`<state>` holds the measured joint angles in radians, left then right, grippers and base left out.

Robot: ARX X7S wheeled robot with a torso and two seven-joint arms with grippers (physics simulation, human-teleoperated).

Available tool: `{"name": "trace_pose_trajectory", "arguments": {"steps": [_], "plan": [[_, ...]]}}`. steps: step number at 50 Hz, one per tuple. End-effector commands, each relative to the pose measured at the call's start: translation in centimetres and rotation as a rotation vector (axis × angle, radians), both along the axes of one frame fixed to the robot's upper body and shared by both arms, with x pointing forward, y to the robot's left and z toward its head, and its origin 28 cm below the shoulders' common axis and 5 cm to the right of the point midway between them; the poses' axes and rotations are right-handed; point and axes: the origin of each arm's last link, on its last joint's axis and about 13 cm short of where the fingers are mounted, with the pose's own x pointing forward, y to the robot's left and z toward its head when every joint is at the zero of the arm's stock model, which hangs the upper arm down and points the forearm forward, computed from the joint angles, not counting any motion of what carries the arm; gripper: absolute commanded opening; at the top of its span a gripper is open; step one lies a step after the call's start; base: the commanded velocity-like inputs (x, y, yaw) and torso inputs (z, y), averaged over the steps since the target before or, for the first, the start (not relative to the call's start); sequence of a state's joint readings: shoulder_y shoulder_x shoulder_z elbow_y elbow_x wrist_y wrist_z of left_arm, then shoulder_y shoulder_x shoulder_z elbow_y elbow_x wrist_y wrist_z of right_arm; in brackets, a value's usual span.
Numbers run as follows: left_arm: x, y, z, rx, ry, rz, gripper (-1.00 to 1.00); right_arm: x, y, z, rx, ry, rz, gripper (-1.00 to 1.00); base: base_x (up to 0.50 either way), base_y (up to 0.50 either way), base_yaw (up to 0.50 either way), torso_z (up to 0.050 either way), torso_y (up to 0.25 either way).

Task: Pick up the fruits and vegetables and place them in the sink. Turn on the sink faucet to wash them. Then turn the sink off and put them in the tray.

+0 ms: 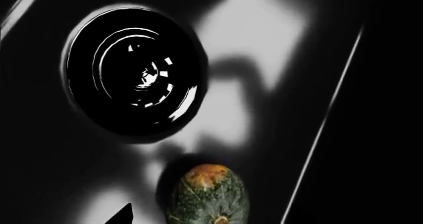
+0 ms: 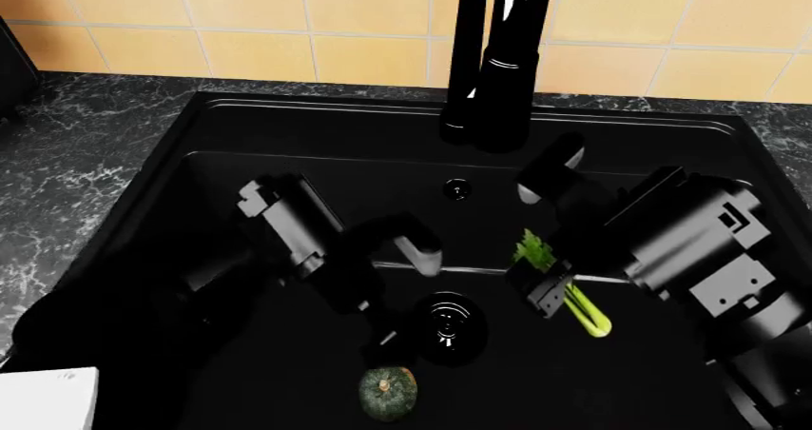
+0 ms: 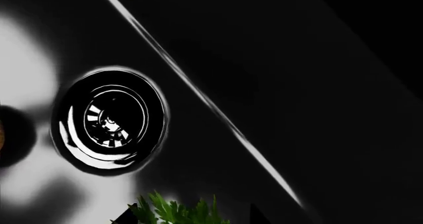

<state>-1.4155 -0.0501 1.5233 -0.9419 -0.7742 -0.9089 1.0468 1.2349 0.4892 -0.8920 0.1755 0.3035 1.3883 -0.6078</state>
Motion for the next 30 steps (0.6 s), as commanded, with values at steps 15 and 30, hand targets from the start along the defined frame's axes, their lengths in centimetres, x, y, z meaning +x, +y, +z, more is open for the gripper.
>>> {"name": "trace_pose_trajectory", "arguments": {"steps": [15, 30], "plan": [[-0.7, -1.0, -2.8, 0.056, 0.073, -0.045, 1.0, 0.3, 0.1, 0.4, -0.006, -0.024, 0.007, -1.0, 0.0, 0.0, 0.0, 0.0, 0.0], [-1.3, -1.2, -3.7, 0.105, 0.108, -0.059, 1.0, 0.4, 0.2, 0.4, -0.008, -0.026, 0.011, -1.0, 0.0, 0.0, 0.0, 0.0, 0.0]]}}
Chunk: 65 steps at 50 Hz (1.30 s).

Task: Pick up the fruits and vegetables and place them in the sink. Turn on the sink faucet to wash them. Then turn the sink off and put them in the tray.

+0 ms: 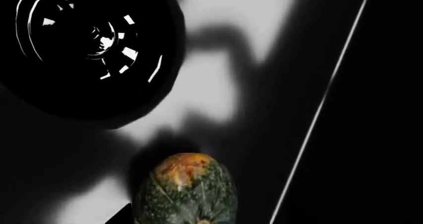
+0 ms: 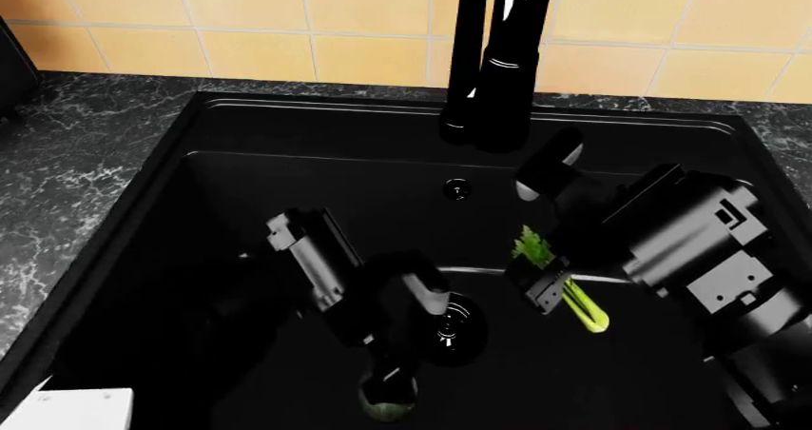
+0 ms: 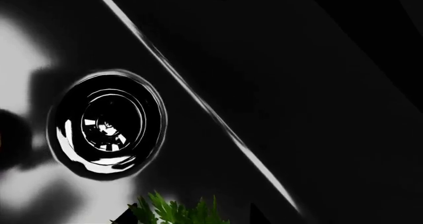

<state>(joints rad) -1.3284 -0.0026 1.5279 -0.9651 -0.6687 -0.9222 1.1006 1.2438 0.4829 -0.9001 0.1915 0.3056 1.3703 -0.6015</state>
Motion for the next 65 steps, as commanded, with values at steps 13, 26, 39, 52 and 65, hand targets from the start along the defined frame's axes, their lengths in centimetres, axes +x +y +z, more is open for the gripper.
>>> {"name": "trace_pose_trajectory", "arguments": {"steps": [13, 26, 39, 52, 65], "plan": [[-0.9, -0.1, -1.7, 0.074, 0.058, -0.018, 1.0, 0.4, 0.1, 0.2, -0.007, -0.016, 0.009, -1.0, 0.0, 0.0, 0.0, 0.0, 0.0], [-1.3, 0.1, -2.4, 0.13, 0.065, -0.006, 1.0, 0.5, 0.2, 0.0, -0.005, -0.018, 0.01, -1.0, 0.0, 0.0, 0.0, 0.0, 0.0], [-1.1, 0.6, -2.4, 0.14, 0.048, 0.016, 1.0, 0.5, 0.2, -0.2, -0.008, -0.013, 0.009, -1.0, 0.0, 0.0, 0.0, 0.0, 0.0], [-0.9, 0.7, -2.1, 0.137, 0.022, 0.029, -1.0, 0.5, 0.1, -0.5, -0.008, -0.007, 0.006, -1.0, 0.0, 0.0, 0.0, 0.0, 0.0], [-0.6, 0.5, -1.4, 0.147, -0.03, 0.027, -1.0, 0.4, 0.1, -0.4, -0.008, -0.01, 0.004, -1.0, 0.0, 0.0, 0.0, 0.0, 0.0]]}}
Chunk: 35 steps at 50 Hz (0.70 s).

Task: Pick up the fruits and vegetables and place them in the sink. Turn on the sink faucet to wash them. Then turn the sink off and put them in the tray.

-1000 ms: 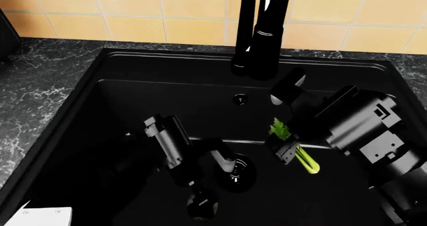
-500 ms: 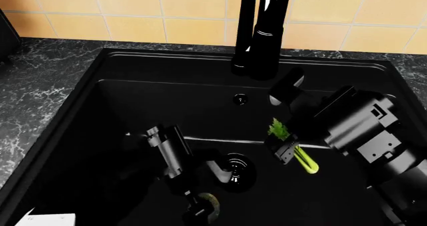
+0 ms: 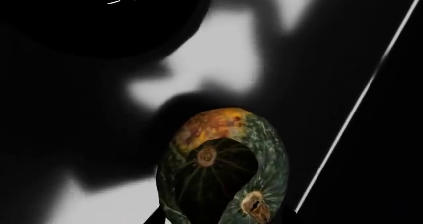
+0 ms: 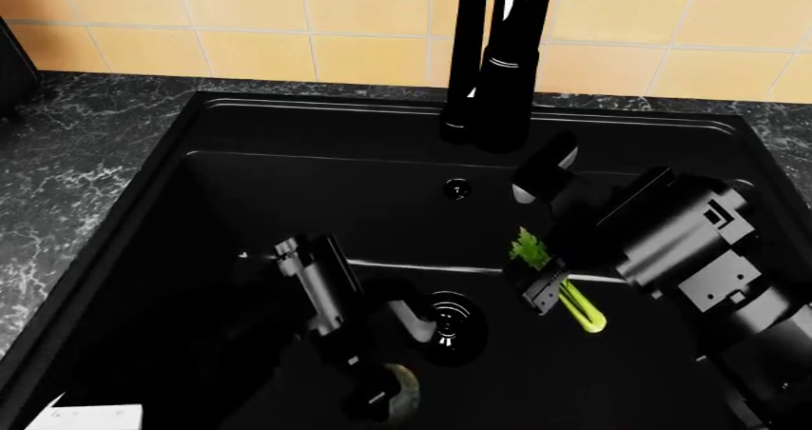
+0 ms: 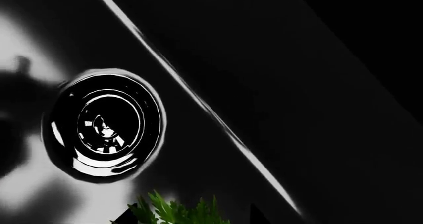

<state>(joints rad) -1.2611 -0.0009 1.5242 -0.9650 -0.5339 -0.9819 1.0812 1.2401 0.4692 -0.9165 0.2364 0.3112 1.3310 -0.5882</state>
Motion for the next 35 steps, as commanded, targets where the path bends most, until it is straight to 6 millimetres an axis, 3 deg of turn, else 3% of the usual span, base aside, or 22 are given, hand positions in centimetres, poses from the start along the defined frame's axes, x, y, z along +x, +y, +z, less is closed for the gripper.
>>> {"name": "trace_pose_trajectory", "arguments": {"steps": [1, 14, 22, 35], "plan": [[0.3, -0.2, 0.7, -0.001, -0.043, 0.004, -1.0, 0.0, -0.1, 0.3, -0.004, -0.014, 0.001, -1.0, 0.0, 0.0, 0.0, 0.0, 0.0], [1.7, 0.3, 4.2, -0.09, -0.165, 0.048, -1.0, -0.2, -0.1, 0.7, 0.007, -0.032, -0.004, -1.0, 0.0, 0.0, 0.0, 0.0, 0.001], [1.3, 1.9, 6.8, -0.162, -0.237, 0.089, -1.0, -0.6, -0.8, 0.9, -0.053, -0.034, -0.043, -1.0, 0.0, 0.0, 0.0, 0.0, 0.0], [0.8, 3.6, 8.5, -0.142, -0.295, 0.15, -1.0, -2.1, -2.2, 2.7, -0.05, -0.118, -0.107, -1.0, 0.0, 0.0, 0.0, 0.0, 0.0]]}}
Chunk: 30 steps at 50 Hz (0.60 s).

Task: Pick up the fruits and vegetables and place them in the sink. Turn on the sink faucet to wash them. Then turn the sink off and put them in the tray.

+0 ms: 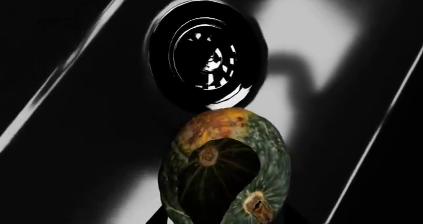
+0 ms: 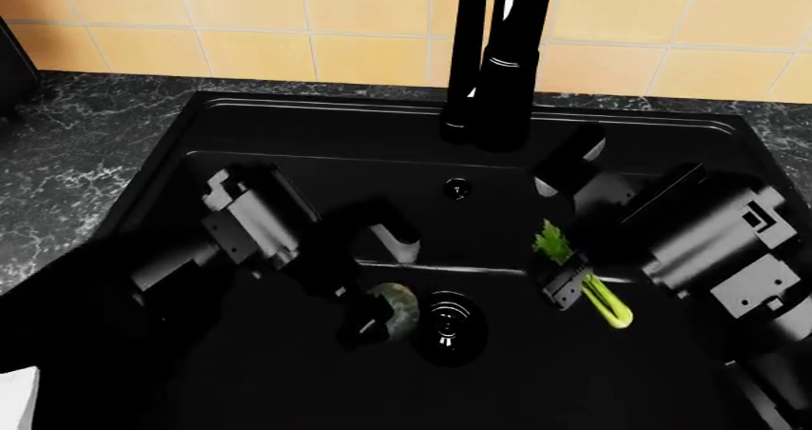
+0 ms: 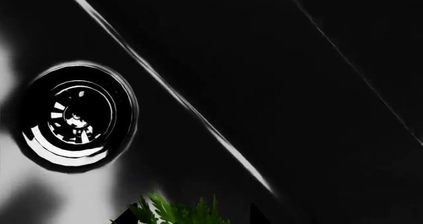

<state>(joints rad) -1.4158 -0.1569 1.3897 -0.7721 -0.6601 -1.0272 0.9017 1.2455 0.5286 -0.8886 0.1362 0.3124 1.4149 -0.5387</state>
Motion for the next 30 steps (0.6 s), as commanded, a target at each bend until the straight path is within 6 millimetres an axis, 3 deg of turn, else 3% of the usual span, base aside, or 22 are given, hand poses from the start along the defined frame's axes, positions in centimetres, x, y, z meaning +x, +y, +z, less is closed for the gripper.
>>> {"name": "trace_pose_trajectory", "arguments": {"steps": [1, 13, 30], "plan": [[-0.4, 1.5, 2.2, -0.023, -0.064, 0.064, -1.0, -1.0, -1.0, 1.6, -0.008, -0.082, -0.046, -1.0, 0.0, 0.0, 0.0, 0.0, 0.0], [-1.0, 2.9, 3.7, -0.095, -0.152, 0.085, -1.0, -1.7, -1.3, 2.7, 0.018, -0.176, -0.076, -1.0, 0.0, 0.0, 0.0, 0.0, 0.013], [-2.1, 3.2, 5.4, -0.124, -0.209, 0.088, -1.0, -2.7, -1.6, 2.7, 0.01, -0.225, -0.115, -1.0, 0.0, 0.0, 0.0, 0.0, 0.246]]}}
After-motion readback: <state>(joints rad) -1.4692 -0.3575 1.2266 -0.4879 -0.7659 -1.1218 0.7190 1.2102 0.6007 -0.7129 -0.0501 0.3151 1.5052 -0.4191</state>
